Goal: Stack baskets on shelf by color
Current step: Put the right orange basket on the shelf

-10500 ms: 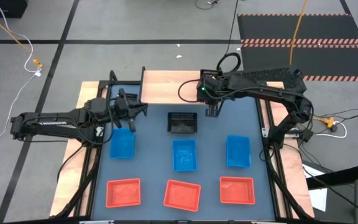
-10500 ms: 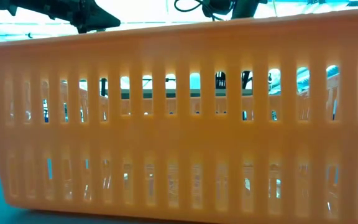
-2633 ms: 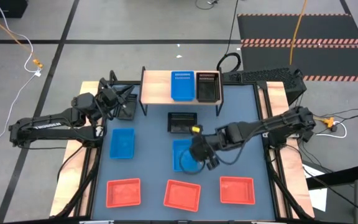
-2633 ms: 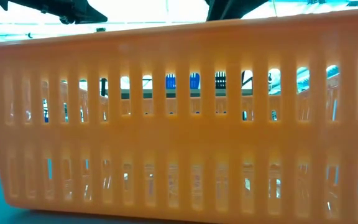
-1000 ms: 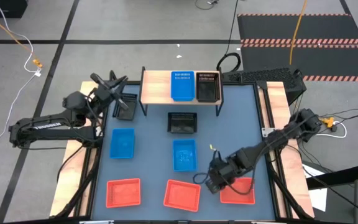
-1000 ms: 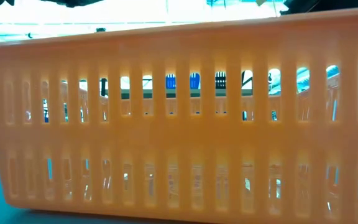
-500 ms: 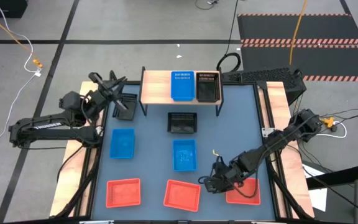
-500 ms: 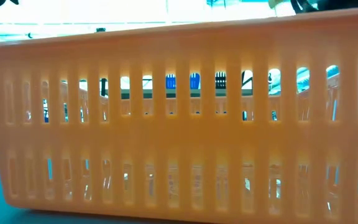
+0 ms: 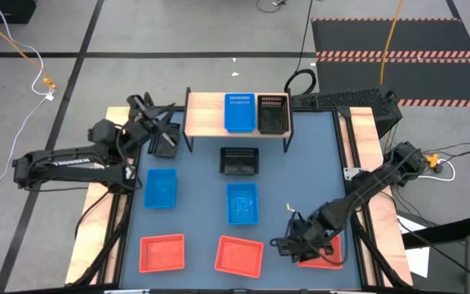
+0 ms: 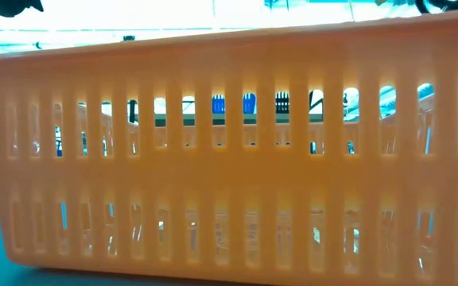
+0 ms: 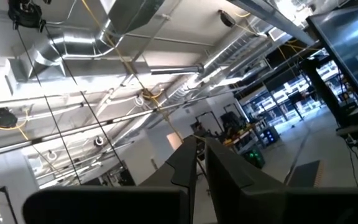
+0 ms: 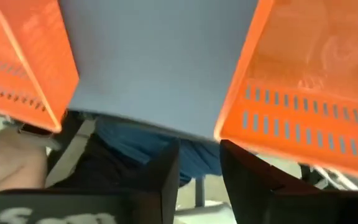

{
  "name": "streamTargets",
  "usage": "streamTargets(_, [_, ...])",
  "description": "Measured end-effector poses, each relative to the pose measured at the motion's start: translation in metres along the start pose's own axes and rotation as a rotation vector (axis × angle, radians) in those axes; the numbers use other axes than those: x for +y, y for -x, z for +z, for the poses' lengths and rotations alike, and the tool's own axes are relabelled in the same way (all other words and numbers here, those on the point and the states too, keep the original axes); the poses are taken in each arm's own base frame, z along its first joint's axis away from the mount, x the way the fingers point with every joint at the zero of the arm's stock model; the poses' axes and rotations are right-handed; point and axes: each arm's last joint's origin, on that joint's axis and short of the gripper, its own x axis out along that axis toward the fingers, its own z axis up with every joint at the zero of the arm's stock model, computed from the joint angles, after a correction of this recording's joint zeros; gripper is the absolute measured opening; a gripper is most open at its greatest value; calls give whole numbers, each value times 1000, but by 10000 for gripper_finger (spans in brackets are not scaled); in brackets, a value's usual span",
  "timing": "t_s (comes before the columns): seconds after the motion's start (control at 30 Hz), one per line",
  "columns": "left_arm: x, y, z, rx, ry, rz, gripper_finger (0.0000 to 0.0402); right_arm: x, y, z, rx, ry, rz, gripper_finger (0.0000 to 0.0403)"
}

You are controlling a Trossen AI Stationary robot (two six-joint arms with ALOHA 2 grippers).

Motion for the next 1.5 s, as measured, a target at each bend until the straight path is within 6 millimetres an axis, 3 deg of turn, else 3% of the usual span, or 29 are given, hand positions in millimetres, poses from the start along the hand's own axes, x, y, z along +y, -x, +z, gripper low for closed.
streamTargets(0.3, [0,0,0,-1,1,2,37,-18,4,17,-148,-13,-192,85])
streamTargets(0.63, [0,0,0,3,10,-1,37,-10,3,14,-170,85,-82,84])
streamTargets(1.5, [1,0,1,-8,58,17,37,-5,3,16,-185,238,-44,84])
